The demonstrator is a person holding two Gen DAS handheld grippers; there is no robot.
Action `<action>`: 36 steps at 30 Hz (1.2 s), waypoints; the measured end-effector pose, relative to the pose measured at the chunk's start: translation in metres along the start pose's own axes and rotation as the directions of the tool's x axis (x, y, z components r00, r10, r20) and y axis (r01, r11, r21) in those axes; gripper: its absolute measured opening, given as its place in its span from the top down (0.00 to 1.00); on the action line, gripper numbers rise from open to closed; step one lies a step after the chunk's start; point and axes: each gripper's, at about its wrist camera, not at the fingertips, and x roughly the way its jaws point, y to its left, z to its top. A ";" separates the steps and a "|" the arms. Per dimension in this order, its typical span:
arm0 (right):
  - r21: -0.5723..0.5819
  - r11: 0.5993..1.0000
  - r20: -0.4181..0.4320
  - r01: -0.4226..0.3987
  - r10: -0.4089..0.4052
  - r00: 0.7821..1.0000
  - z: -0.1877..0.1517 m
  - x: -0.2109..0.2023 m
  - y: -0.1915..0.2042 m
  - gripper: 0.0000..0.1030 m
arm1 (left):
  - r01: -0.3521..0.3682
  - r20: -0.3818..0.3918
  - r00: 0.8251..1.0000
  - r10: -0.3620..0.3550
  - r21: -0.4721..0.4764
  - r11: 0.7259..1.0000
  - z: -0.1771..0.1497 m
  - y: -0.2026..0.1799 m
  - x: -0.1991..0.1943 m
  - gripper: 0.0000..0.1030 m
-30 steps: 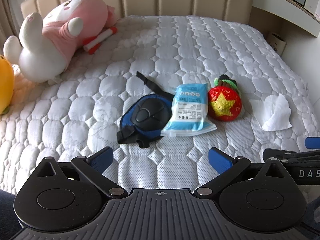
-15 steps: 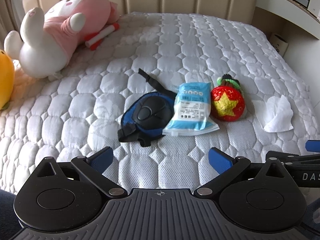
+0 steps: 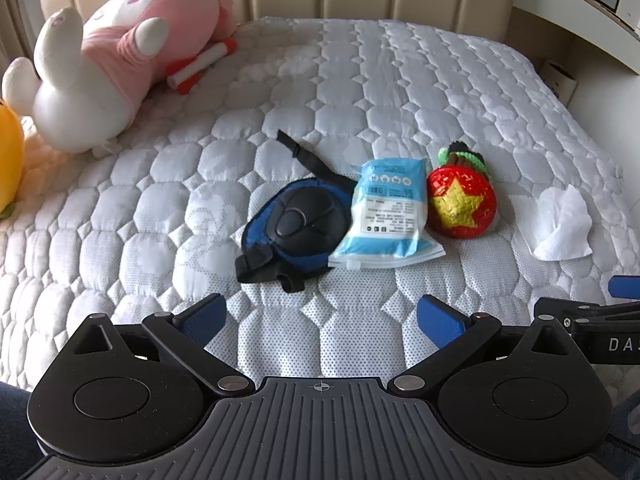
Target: Organize soft objects
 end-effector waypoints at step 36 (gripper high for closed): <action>-0.336 0.937 -0.246 0.093 -0.182 0.952 0.083 0.121 -0.083 0.00 | 0.177 -0.119 0.979 -0.168 0.072 0.982 0.052 -0.014 0.096 0.00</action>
